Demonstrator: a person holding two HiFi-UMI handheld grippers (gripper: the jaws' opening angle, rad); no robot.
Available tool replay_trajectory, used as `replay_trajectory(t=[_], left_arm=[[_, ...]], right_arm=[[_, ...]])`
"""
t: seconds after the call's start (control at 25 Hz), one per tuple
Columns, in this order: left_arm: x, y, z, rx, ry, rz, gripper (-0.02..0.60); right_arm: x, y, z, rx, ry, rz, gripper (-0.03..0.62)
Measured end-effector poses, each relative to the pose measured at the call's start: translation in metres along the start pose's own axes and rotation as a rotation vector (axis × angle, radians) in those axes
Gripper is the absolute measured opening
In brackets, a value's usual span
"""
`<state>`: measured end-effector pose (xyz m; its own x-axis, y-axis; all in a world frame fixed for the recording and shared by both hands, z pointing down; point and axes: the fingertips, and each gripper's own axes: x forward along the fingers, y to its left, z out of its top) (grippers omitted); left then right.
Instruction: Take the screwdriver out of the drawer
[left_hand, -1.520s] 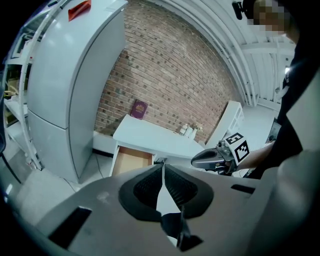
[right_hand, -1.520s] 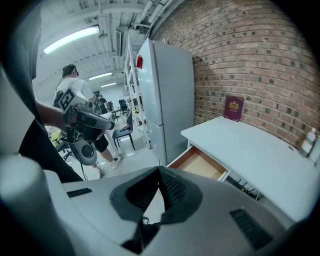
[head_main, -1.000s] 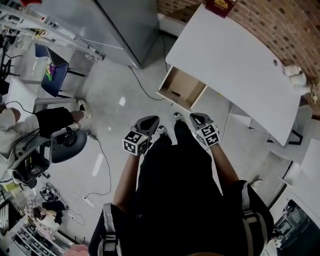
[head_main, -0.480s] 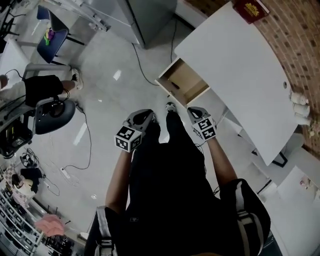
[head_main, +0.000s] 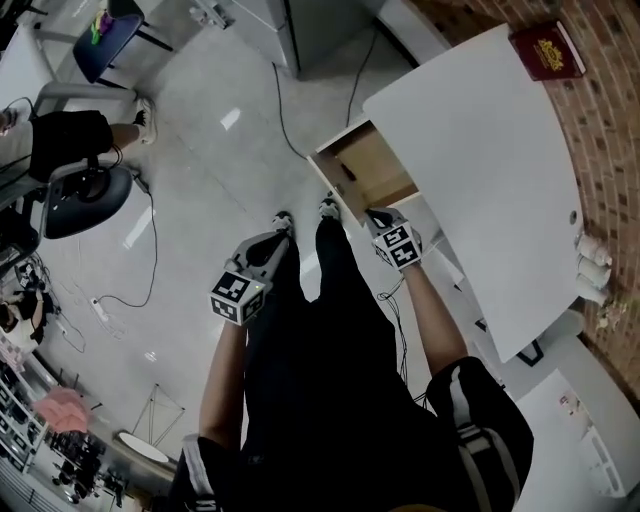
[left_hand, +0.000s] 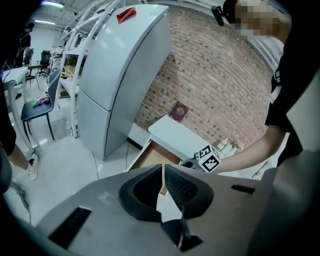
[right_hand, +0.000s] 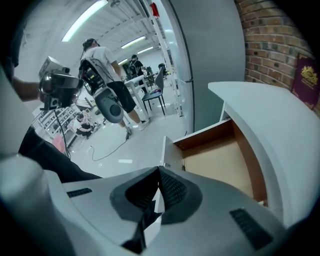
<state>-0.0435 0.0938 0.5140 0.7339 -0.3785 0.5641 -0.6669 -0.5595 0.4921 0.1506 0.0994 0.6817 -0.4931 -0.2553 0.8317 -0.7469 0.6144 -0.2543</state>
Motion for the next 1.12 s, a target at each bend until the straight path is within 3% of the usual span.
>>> replay_trajectory(t=[0.32,0.76,1.12], left_arm=[[0.013,0.013,-0.023,-0.095,0.009,0.061,0.026],[0.028,0.025,-0.071,-0.195,0.019,0.086,0.026],[0.044,0.034,-0.096,-0.249,0.023,0.097,0.026]], right_arm=[[0.058,-0.032,-0.028,-0.026,0.112,0.050,0.057],[0.162,-0.072,-0.054,-0.060,0.233,0.070,0.059],[0.216,-0.097,-0.074,-0.065,0.306,0.055,0.107]])
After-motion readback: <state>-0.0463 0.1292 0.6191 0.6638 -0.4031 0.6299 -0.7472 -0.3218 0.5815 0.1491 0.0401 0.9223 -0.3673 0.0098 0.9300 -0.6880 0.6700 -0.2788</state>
